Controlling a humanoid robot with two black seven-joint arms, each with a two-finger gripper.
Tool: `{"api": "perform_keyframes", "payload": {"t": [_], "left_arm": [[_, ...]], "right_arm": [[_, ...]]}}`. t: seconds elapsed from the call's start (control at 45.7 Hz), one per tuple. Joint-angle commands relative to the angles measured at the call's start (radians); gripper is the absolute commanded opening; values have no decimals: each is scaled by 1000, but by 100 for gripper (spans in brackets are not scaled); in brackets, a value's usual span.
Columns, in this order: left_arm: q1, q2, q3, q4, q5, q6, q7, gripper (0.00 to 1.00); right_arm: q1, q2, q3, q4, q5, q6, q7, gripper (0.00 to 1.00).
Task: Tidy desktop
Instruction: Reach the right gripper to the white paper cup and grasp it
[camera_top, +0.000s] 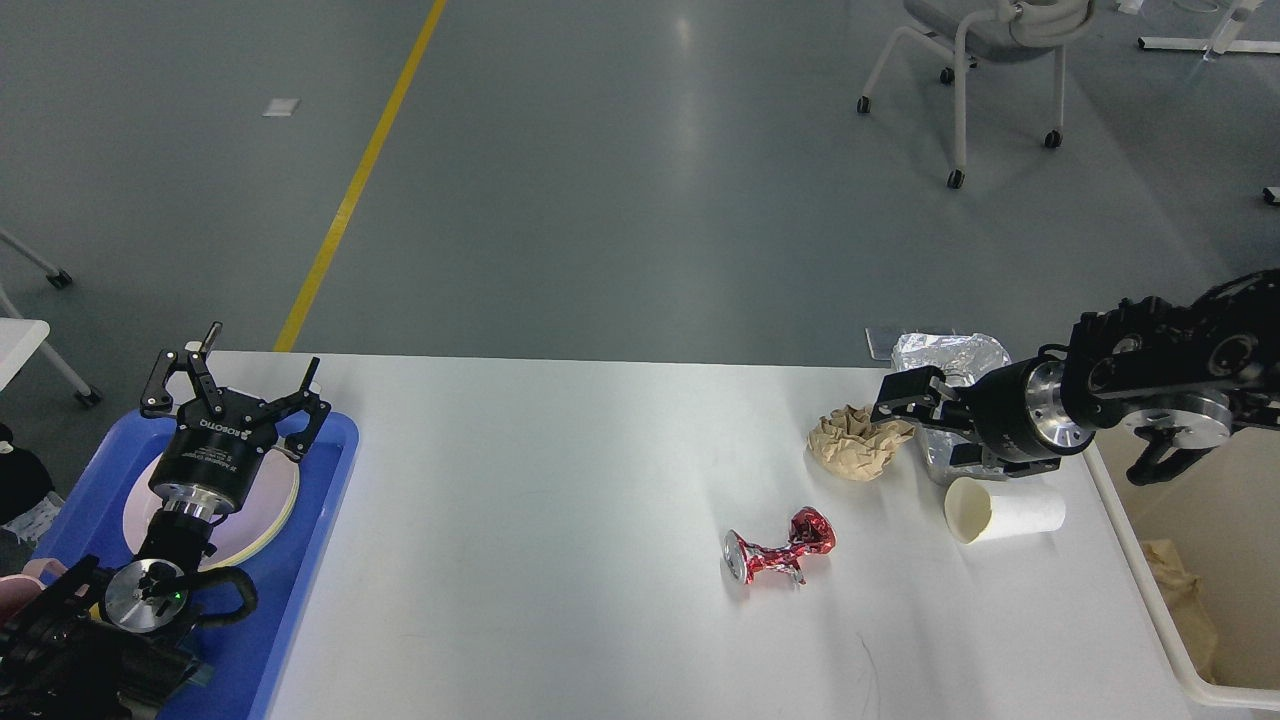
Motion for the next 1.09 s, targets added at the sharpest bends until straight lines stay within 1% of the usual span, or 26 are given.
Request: {"api": "perform_keyframes", "payload": {"t": [0.0, 0.219, 0.372, 0.744, 0.942, 1.073], "left_arm": [[0, 0, 0, 0, 0, 0, 1, 98], [0, 0, 0, 0, 0, 0, 0, 98], [0, 0, 0, 2, 0, 0, 0, 98], [0, 0, 0, 0, 0, 1, 0, 98], [-1, 0, 0, 2, 0, 1, 0, 98], [0, 0, 0, 2, 0, 0, 0, 98]], "right_arm": [[-31, 8, -6, -19, -2, -3, 1, 100], [-132, -18, -41, -116, 6, -3, -4, 100], [-220, -43, -29, -165, 39, -15, -13, 100], [-386, -69, -11, -327, 461, -21, -22, 100], [-487, -70, -6, -421, 587, -21, -28, 100], [-585, -69, 83, -499, 688, -23, -30, 100]]}}
